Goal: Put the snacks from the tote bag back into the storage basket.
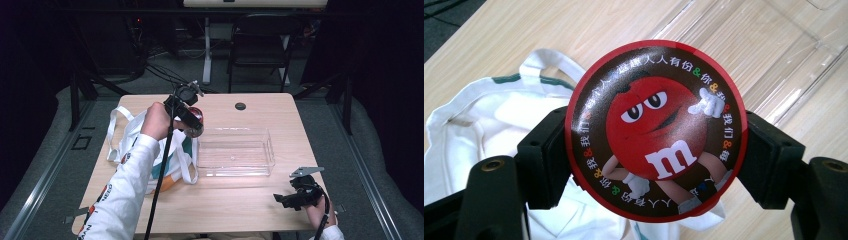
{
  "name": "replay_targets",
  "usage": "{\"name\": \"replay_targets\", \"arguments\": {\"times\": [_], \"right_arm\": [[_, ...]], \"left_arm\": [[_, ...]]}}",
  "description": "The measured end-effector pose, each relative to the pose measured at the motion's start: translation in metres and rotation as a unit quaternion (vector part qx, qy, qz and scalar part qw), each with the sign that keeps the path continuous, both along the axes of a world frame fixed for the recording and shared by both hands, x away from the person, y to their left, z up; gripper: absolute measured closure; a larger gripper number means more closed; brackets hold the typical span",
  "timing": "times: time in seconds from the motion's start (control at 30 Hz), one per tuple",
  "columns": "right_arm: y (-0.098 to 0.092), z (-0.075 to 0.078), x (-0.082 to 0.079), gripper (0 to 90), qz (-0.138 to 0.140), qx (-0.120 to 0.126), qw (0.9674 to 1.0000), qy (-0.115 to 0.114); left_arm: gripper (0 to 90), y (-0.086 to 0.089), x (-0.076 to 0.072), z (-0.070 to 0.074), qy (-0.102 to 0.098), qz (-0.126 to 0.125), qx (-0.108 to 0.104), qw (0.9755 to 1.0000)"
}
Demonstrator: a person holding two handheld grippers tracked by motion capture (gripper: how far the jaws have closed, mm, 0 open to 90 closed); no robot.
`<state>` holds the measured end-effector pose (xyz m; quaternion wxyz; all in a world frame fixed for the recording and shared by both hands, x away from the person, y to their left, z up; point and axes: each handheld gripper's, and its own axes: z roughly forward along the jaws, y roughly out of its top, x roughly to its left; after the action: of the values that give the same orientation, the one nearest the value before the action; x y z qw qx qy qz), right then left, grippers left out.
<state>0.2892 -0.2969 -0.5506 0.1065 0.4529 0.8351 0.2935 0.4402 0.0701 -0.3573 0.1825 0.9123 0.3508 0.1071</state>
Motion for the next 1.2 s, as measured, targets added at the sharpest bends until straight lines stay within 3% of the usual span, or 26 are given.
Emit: {"name": "replay_targets", "arguments": {"times": [0.67, 1.2], "right_arm": [[0.0, 0.001, 0.0, 14.8, 0.003, 0.002, 1.0, 0.0], [0.0, 0.001, -0.001, 14.8, 0.002, 0.003, 1.0, -0.002]], "left_arm": [[25.8, -0.023, -0.001, -0.011, 0.014, -0.024, -0.006, 0.9996], [25.8, -0.034, -0.002, -0.033, 0.028, -0.033, -0.011, 0.999]]}}
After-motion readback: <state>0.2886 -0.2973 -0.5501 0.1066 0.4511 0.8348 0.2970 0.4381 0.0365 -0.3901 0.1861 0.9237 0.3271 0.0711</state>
